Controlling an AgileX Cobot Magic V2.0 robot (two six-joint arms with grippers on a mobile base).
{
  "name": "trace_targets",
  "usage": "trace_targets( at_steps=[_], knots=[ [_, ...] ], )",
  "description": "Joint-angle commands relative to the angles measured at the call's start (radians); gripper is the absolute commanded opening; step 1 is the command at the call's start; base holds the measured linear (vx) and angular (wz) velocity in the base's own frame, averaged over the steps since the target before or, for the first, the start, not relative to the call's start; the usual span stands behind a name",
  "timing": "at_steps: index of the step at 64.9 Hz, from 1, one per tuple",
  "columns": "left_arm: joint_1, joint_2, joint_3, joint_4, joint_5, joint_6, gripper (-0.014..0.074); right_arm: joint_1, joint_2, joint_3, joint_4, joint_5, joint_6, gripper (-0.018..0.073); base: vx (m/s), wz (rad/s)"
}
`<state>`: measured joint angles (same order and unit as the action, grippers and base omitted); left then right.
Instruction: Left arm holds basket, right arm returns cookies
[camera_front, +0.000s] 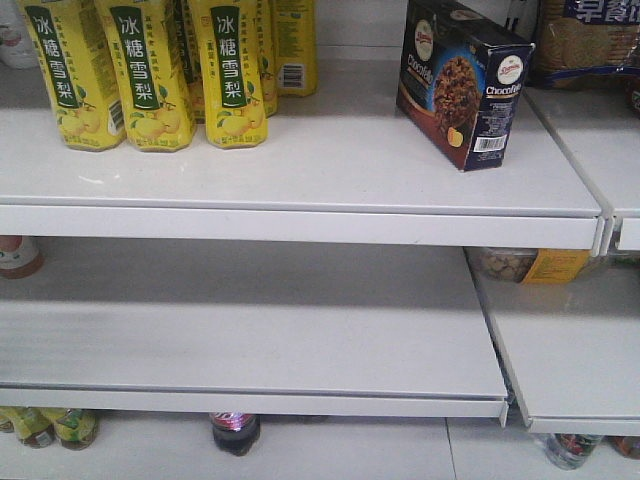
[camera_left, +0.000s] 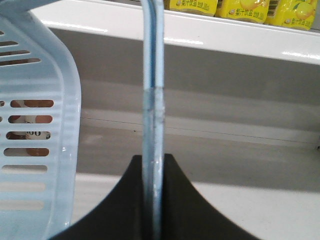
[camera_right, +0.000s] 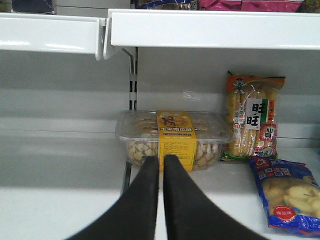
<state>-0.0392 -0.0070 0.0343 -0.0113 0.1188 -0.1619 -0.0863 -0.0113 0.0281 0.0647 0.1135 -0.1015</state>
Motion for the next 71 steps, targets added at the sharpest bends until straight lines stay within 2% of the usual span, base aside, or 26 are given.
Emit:
trace_targets(
  at_steps=[1, 71],
  knots=[
    [0.001, -0.018, -0.030, 0.011, -0.100, 0.019, -0.0003, -0.004, -0.014, 0.019, -0.005, -0.070, -0.002, -0.0010, 0.00, 0.00],
    [0.001, -0.018, -0.030, 0.011, -0.100, 0.019, -0.0003, -0.004, -0.013, 0.019, -0.005, -0.070, -0.002, -0.0010, 0.00, 0.00]
  ],
)
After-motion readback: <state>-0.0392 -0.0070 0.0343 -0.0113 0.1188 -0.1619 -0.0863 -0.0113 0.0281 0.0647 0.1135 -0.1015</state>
